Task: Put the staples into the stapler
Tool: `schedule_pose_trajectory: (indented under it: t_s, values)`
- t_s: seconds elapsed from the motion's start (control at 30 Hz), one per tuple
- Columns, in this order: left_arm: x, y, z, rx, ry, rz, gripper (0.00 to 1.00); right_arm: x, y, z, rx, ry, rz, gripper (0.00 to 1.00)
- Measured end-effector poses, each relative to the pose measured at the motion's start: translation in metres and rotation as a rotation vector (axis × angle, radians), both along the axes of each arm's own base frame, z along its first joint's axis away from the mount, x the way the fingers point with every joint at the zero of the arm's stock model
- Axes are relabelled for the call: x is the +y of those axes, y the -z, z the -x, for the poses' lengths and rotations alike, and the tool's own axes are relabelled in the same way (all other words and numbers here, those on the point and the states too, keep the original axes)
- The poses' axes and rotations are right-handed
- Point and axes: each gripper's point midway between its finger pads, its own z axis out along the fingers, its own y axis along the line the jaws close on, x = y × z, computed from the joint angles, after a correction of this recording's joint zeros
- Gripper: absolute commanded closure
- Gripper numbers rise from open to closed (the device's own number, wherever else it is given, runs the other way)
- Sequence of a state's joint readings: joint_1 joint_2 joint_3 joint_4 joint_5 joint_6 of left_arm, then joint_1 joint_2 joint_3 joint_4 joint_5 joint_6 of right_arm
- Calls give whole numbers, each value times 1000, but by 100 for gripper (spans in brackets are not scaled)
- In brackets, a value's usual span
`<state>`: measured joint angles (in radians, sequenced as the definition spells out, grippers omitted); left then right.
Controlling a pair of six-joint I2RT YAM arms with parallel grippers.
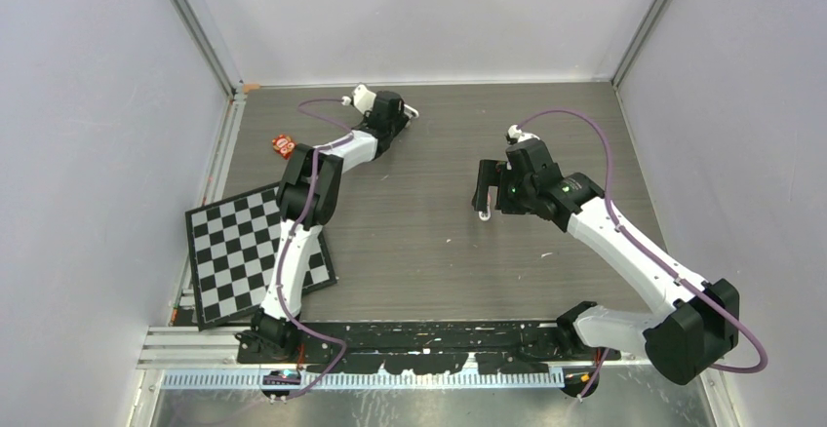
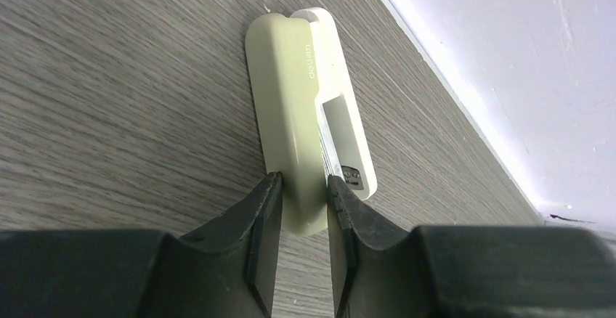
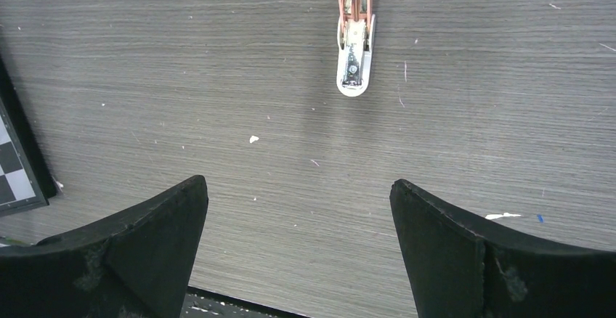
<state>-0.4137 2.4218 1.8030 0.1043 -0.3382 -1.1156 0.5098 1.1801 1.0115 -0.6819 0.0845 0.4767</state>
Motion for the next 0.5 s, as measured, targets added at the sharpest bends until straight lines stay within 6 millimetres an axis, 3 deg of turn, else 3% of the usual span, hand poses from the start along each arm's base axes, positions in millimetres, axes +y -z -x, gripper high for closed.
schedule_pose_trajectory:
  t_s: [0.23, 0.5]
  values:
    - [3, -3, 8, 15, 47, -49, 78, 0, 0, 0, 0, 4, -4, 0]
    - [13, -2, 49, 105, 117, -105, 79, 4, -5, 2, -8, 15, -46, 0]
